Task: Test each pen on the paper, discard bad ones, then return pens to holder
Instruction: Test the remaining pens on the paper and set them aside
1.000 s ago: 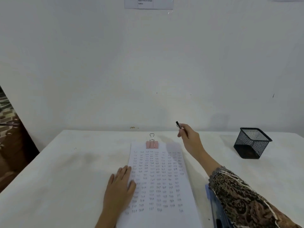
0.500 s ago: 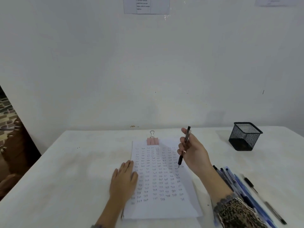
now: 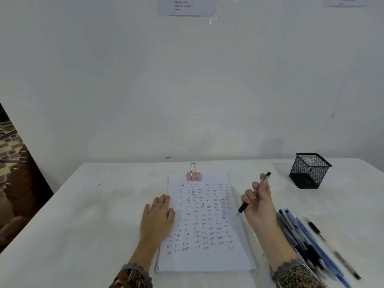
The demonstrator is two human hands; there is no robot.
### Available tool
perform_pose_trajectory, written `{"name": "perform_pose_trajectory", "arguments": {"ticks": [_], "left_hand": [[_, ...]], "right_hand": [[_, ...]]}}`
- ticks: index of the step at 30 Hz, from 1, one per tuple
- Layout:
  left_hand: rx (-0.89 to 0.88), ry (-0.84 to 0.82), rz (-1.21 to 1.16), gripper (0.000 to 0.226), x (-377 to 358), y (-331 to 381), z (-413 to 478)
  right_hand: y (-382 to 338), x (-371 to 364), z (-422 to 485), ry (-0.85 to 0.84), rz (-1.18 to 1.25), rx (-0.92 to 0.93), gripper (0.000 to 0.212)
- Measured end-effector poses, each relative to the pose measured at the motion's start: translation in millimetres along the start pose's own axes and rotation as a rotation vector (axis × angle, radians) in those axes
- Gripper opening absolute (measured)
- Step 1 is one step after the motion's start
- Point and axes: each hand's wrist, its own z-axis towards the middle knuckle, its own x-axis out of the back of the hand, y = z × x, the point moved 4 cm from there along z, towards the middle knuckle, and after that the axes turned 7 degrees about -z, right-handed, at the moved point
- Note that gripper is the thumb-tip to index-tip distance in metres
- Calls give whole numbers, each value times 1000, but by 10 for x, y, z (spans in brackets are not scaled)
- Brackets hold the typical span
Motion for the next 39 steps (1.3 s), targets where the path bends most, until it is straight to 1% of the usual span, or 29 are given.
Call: {"name": "perform_pose_trajectory", "arguments": {"ticks": [4,5,7,8,11,13,15,16,17,19,20,21,22,24,25,26,28,29,31,32,33,34,35,36,38,39], "left_hand": [[-2,19,-26,52,-5,1,-36],[-2,27,-29,53,-6,-5,-39],[-2,32,-31,53,-8,-19,-36],[-2,35,-35,52,-8,-26,-33],[-2,45,-55,51,-8,-14,-24],[-6,53,-61,52,-11,-18,-18],[-11,60,-65,53,-17,-33,-15],[-12,62,-63,54,-19,-38,-15],[-13,62,-62,53,-24,-44,-13],[-12,64,-63,51,-27,-44,-13],[-14,64,-64,51,-26,-45,-14],[-17,63,-65,52,-22,-41,-14],[-20,65,-65,53,-16,-39,-15],[-22,66,-67,52,-8,-39,-19],[-23,68,-70,51,-2,-37,-23],[-22,71,-74,51,0,-37,-24],[-22,74,-77,52,-5,-40,-21],[-19,71,-71,55,-13,-46,-16],[-16,72,-54,70,-20,-57,-8],[-18,73,-45,77,-27,-62,-4],[-20,77,-40,86,-34,-67,0],[-21,81,-41,92,-42,-74,2],[-22,90,-45,94,-44,-77,1],[-21,98,-49,95,-47,-81,1],[-23,105,-54,94,-48,-83,7],[-25,102,-57,94,-50,-84,7]], "right_hand": [[88,79,4,14,49,-49,23],[116,97,8,26,66,-84,29],[177,152,20,57,155,-158,48],[194,184,26,72,208,-179,52],[170,254,64,61,270,-135,52],[134,241,80,7,305,-93,53],[106,236,113,-57,391,-59,49],[99,226,125,-74,419,-63,47],[104,218,146,-98,444,-67,51],[182,208,189,-99,405,-129,63],[241,200,205,-84,340,-176,60],[319,242,265,-60,274,-224,44],[367,248,267,-39,186,-273,34],[417,303,300,12,-15,-342,65],[416,338,317,25,-64,-350,70],[396,328,312,25,-96,-338,66],[353,296,299,-2,-106,-281,41],[342,282,313,-21,-120,-245,32],[346,311,365,-27,-176,-210,37],[338,314,356,-11,-168,-209,34],[335,323,358,-16,-151,-214,40],[336,327,365,-30,-128,-230,54],[333,341,380,-29,-121,-251,66],[322,361,392,-15,-130,-268,73],[326,411,418,36,-149,-277,74],[335,422,420,53,-161,-270,70]]}}
